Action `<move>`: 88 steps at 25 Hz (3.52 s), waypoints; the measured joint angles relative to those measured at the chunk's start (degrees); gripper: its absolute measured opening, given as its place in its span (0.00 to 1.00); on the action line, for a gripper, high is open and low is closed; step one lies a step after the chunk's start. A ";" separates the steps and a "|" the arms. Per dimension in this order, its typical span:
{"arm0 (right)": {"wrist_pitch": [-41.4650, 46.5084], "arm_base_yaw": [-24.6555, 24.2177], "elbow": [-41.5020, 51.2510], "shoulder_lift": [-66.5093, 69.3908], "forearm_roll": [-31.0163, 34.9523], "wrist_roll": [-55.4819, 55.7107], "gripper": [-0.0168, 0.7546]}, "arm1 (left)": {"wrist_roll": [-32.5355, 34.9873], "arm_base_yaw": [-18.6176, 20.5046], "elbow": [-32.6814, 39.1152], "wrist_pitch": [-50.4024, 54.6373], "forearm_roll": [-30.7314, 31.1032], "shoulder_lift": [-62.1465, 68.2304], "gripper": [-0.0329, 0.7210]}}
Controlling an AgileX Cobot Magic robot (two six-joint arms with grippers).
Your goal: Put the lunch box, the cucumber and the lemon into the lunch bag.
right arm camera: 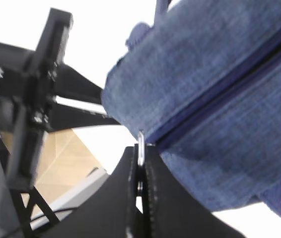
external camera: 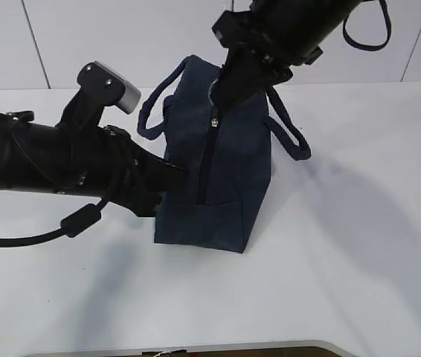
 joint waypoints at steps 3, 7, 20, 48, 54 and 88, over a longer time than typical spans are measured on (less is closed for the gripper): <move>0.36 -0.38 -3.40 1.53 -0.10 2.11 0.03 | 0.00 0.00 0.11 -0.11 -0.21 0.00 0.04; 0.56 -1.15 -7.61 4.63 -0.10 5.00 0.03 | 0.00 0.00 1.28 -0.59 -0.24 0.00 0.04; 1.21 -4.64 -23.37 15.37 -1.55 10.21 0.03 | 0.00 0.00 1.98 -0.79 -0.51 0.00 0.04; 1.21 -11.17 -45.83 34.32 -0.85 17.16 0.03 | -0.80 0.00 2.21 -0.60 -0.51 0.00 0.04; 1.21 -11.41 -46.07 34.62 -1.62 16.22 0.03 | -0.92 -0.10 2.21 -8.36 -0.51 -1.21 0.04; 0.03 -8.76 -18.00 16.74 -3.38 7.41 0.03 | -7.46 8.36 -6.86 -34.91 10.51 4.24 0.04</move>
